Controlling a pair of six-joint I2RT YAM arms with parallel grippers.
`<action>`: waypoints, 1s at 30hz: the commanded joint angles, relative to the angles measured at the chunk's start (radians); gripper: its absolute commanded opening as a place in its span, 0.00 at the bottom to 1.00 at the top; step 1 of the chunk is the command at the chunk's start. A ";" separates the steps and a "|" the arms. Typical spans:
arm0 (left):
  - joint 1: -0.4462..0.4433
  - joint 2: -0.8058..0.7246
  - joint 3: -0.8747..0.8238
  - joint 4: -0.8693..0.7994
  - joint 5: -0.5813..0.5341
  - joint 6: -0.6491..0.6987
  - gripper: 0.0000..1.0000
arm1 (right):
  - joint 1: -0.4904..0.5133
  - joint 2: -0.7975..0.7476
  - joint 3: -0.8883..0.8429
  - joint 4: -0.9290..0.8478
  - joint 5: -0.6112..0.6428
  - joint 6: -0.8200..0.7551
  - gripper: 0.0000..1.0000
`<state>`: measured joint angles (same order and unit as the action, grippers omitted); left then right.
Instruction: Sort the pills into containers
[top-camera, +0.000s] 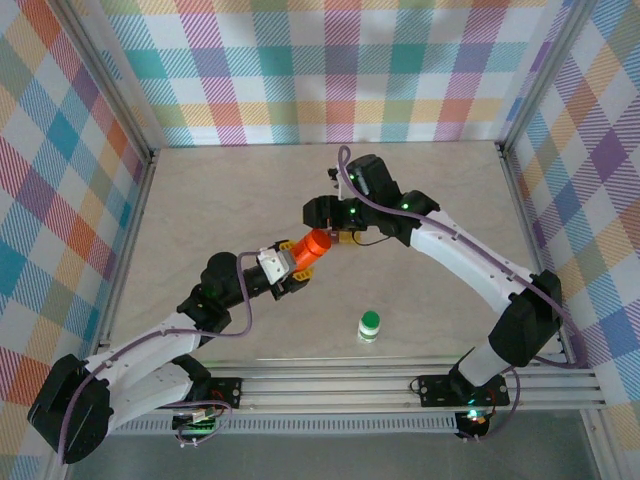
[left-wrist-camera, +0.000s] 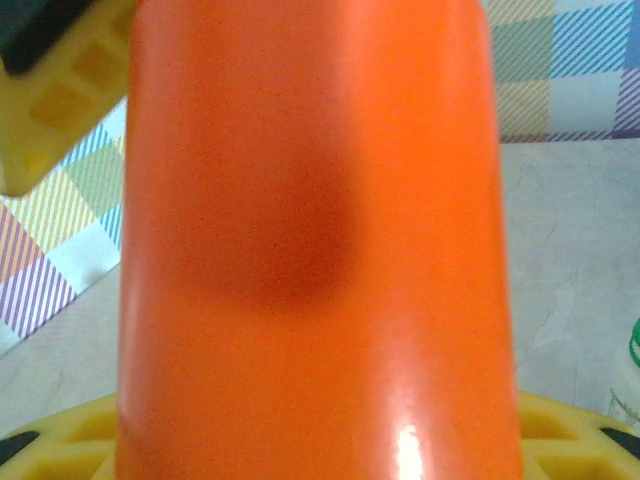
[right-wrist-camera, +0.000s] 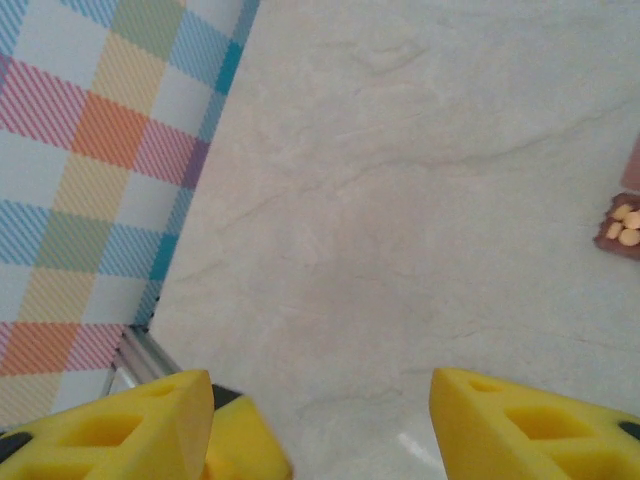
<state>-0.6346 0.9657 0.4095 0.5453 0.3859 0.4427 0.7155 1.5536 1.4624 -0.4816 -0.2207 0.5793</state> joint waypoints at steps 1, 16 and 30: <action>-0.008 -0.011 0.022 0.080 0.033 0.004 0.00 | -0.004 0.006 0.006 0.024 0.050 -0.041 0.62; -0.002 0.015 0.005 0.079 0.002 -0.014 0.00 | -0.183 -0.160 -0.008 0.094 -0.351 -0.686 0.62; 0.015 0.026 0.029 0.010 0.155 -0.003 0.00 | -0.182 -0.141 0.023 -0.365 -0.812 -1.647 0.82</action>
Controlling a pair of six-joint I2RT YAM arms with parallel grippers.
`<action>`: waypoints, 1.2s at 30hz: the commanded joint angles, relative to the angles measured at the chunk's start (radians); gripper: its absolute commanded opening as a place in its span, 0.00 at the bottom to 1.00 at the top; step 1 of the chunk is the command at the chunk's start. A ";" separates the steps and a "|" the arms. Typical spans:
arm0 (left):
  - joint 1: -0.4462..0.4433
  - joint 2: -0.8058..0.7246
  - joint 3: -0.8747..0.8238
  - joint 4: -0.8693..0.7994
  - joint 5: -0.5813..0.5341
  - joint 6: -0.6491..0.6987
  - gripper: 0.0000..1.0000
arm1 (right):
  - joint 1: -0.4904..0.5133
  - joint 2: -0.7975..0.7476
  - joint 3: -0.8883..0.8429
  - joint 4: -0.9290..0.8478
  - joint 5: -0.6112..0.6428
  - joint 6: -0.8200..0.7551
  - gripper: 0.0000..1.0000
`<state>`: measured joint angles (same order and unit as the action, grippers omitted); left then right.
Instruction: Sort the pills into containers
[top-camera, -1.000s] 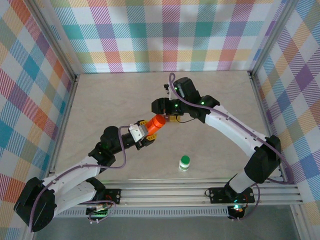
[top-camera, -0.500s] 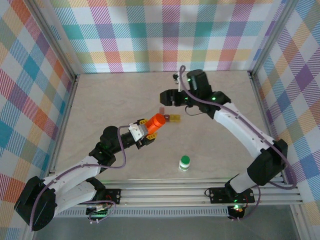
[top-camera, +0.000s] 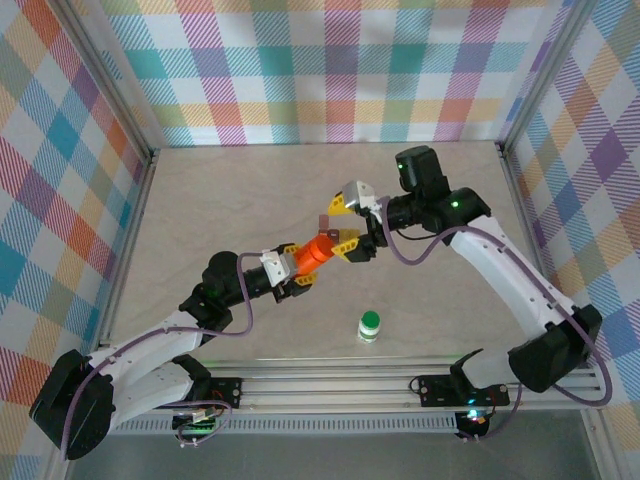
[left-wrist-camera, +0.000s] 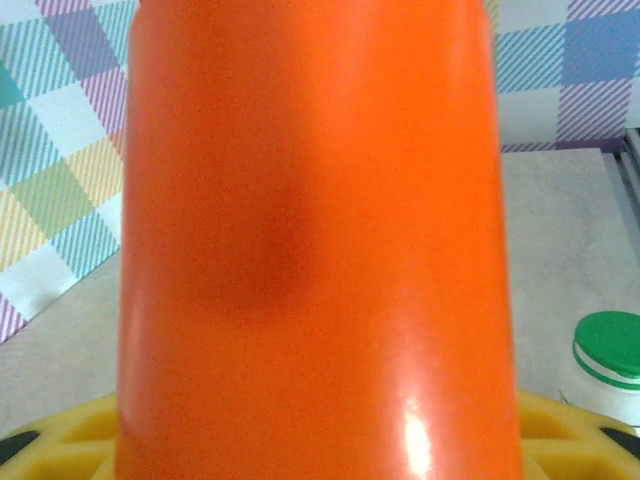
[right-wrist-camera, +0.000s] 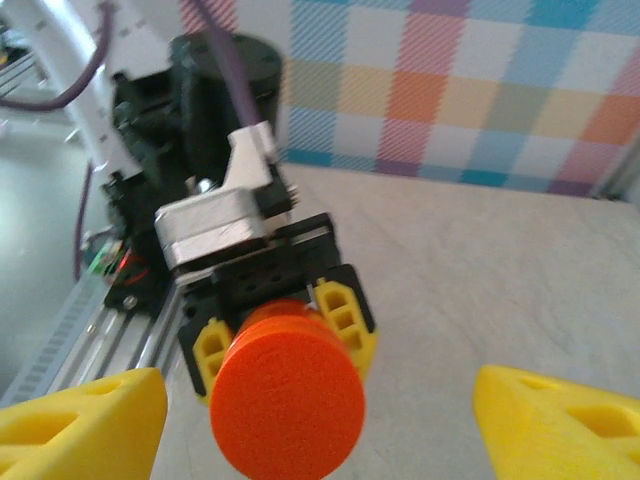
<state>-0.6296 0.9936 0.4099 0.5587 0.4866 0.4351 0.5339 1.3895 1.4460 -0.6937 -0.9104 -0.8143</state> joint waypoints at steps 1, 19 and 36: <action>0.008 -0.002 0.033 -0.015 0.058 0.008 0.00 | 0.001 0.035 0.053 -0.190 -0.119 -0.285 0.82; 0.008 0.022 0.058 -0.043 0.086 0.011 0.00 | 0.104 0.143 0.120 -0.304 0.096 -0.367 0.67; 0.008 0.005 0.078 0.010 -0.074 0.027 0.00 | 0.183 0.155 -0.004 -0.109 0.224 0.273 0.35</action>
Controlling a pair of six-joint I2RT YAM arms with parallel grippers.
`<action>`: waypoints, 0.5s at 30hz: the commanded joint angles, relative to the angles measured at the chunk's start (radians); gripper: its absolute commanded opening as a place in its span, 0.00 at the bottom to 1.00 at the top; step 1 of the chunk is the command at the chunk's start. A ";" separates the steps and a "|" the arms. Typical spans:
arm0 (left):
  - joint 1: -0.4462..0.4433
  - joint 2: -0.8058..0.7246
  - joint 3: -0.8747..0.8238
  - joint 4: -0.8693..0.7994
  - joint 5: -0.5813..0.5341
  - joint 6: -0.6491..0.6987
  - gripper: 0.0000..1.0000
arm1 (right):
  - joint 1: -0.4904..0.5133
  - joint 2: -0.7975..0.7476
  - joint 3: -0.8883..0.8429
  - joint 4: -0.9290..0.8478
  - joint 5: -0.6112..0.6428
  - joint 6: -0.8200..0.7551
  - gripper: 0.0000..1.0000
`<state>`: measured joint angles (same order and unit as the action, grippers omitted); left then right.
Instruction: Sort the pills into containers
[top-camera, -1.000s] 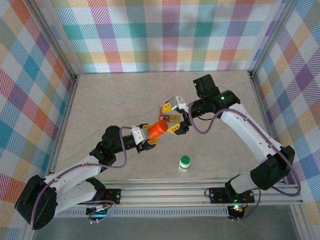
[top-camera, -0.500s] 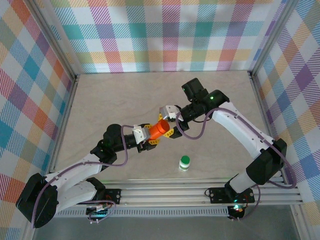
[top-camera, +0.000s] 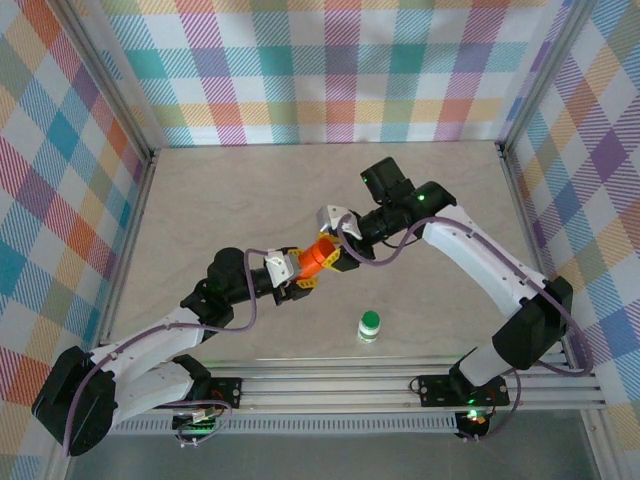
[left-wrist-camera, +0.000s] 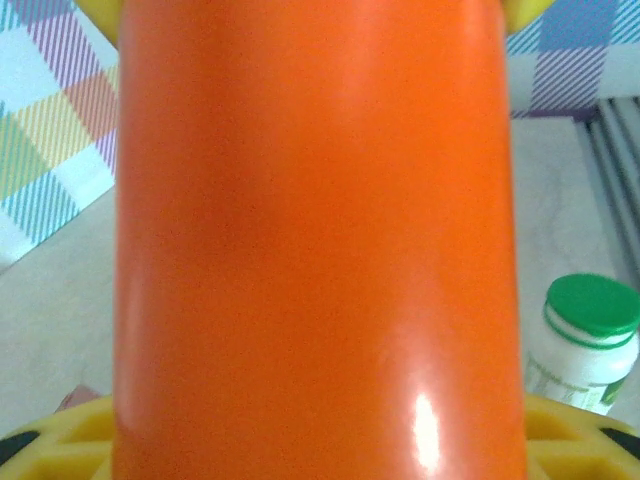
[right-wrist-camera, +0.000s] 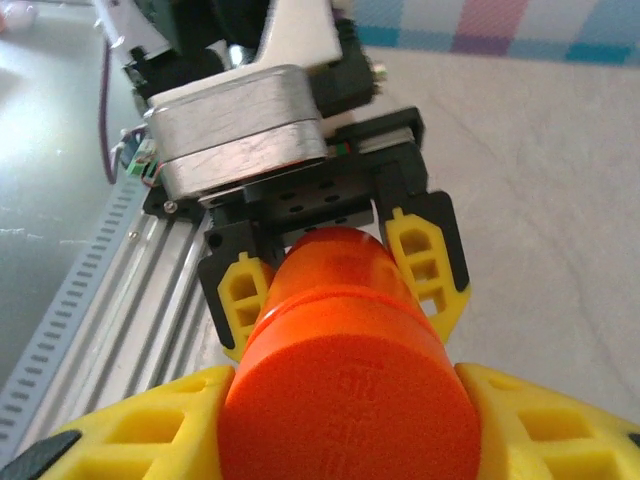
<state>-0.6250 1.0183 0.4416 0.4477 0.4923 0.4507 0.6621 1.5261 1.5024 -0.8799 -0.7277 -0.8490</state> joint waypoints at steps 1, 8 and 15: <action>0.004 -0.020 0.046 0.131 -0.099 0.018 0.00 | 0.056 0.021 -0.071 0.104 0.055 0.410 0.37; 0.002 -0.014 0.056 0.171 -0.156 0.044 0.00 | 0.057 0.089 -0.006 0.157 0.209 1.013 0.33; -0.027 -0.031 0.034 0.188 -0.166 0.065 0.00 | 0.057 0.125 0.007 0.301 0.213 1.351 0.39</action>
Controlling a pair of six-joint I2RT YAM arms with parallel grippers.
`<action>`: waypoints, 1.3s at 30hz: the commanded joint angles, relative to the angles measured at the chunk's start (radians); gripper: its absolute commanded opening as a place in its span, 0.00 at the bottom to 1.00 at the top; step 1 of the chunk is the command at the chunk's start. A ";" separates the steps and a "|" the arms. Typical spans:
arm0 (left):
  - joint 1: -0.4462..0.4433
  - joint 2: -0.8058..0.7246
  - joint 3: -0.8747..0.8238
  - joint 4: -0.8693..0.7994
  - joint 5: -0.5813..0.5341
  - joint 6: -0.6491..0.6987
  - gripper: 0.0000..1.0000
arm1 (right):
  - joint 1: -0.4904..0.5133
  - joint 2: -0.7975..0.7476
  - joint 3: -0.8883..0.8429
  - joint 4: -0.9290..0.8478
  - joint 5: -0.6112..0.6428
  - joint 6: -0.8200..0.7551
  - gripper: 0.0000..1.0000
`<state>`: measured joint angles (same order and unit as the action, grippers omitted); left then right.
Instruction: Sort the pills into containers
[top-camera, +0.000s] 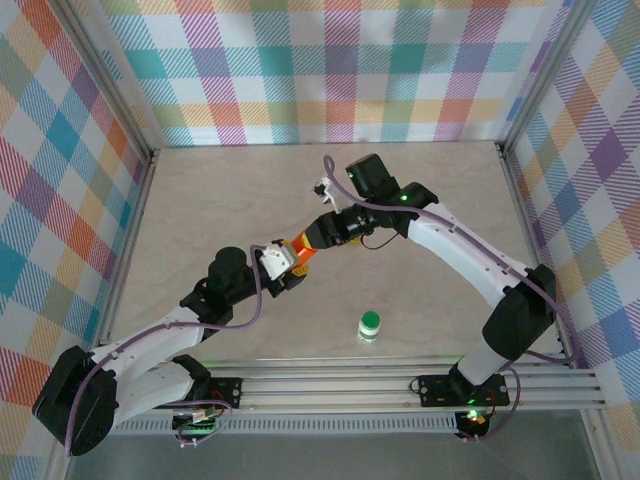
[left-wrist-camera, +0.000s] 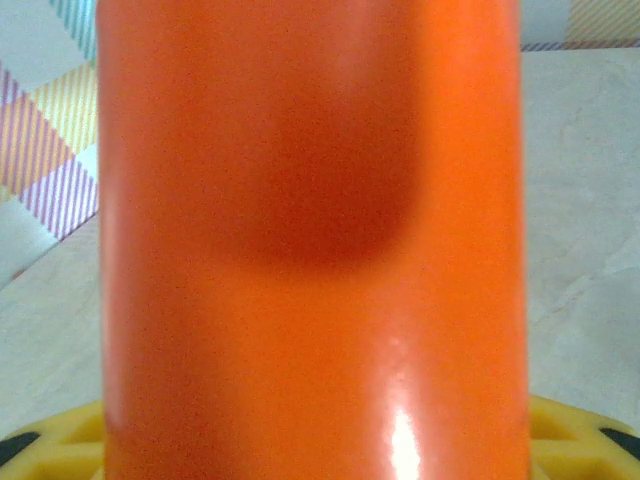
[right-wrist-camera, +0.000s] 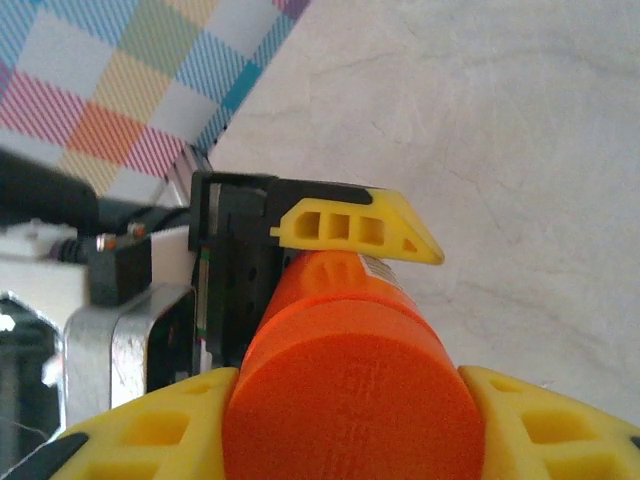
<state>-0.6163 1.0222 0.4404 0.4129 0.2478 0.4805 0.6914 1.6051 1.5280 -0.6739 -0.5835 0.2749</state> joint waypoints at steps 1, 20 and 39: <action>-0.038 -0.042 0.030 0.221 0.078 0.036 0.00 | 0.028 0.041 -0.024 0.115 0.101 0.247 0.41; -0.040 -0.087 -0.020 0.209 0.057 -0.008 0.00 | -0.013 0.020 -0.003 0.186 0.322 0.235 0.64; -0.039 -0.031 -0.010 0.152 0.077 -0.030 0.00 | -0.142 -0.194 -0.075 0.255 -0.063 -0.807 0.67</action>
<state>-0.6479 0.9722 0.4091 0.5701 0.2859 0.4572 0.5438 1.4296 1.4742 -0.3878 -0.4786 -0.2119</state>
